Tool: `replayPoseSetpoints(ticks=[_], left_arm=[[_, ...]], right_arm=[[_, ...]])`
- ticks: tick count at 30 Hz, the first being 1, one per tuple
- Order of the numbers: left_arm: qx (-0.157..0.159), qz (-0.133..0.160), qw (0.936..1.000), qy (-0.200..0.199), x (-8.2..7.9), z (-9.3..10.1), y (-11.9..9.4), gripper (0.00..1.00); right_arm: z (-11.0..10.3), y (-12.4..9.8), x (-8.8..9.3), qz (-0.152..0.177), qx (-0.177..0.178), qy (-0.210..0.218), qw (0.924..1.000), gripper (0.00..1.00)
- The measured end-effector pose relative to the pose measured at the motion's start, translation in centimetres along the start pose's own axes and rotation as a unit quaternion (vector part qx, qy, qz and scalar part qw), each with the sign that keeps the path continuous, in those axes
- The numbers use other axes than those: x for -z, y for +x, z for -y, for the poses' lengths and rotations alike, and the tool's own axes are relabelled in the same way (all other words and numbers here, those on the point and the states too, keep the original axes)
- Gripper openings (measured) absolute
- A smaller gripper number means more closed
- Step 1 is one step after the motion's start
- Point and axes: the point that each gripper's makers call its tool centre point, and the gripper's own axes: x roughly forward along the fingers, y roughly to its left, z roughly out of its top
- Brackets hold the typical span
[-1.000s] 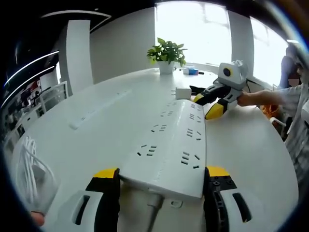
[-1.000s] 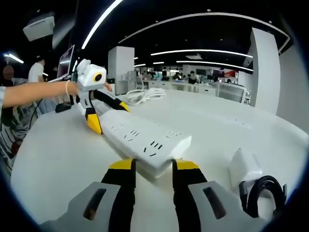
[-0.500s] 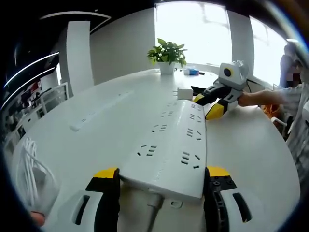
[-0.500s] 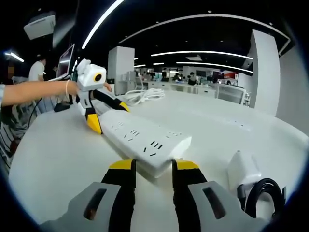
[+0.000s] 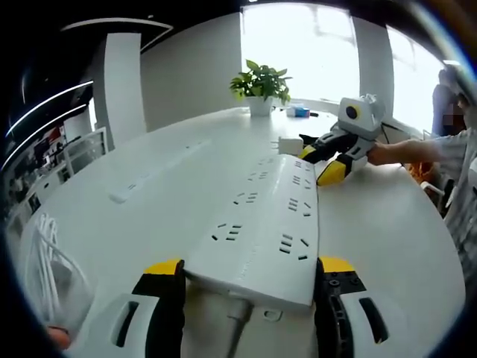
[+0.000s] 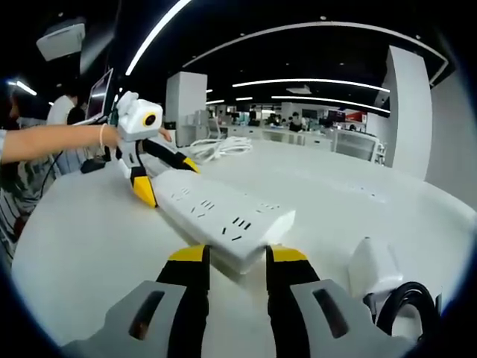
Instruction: Straighten the power strip on the desk, plug the charger into it
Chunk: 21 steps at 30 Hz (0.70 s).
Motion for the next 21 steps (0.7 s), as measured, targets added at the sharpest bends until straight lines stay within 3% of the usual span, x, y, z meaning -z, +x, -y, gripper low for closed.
replayPoseSetpoints(ticks=[8, 11, 13, 17, 21], left_arm=[[-0.008, 0.008, 0.9999, -0.007, -0.1, -0.1, 0.0, 0.71], [-0.017, 0.030, 0.9979, -0.054, -0.6, -0.1, 0.0, 0.73], [-0.012, 0.043, 0.9958, -0.080, -1.0, 0.0, 0.0, 0.76], [-0.055, 0.090, 0.9944, -0.008, -2.3, -1.1, -0.4, 0.84], [-0.046, 0.100, 0.9935, -0.027, -2.4, -0.4, -0.7, 0.88]], right_arm=[[0.0, -0.1, 0.0, 0.003, -0.004, 0.000, 1.0000, 0.28], [-0.2, 0.0, 0.0, 0.005, -0.010, 0.002, 0.9999, 0.31], [-0.6, 0.0, 0.0, 0.006, -0.017, 0.004, 0.9998, 0.39], [-1.8, 0.6, 0.0, 0.007, -0.019, -0.007, 0.9998, 0.52], [-1.9, 0.8, -0.3, 0.011, -0.019, -0.008, 0.9997, 0.59]])
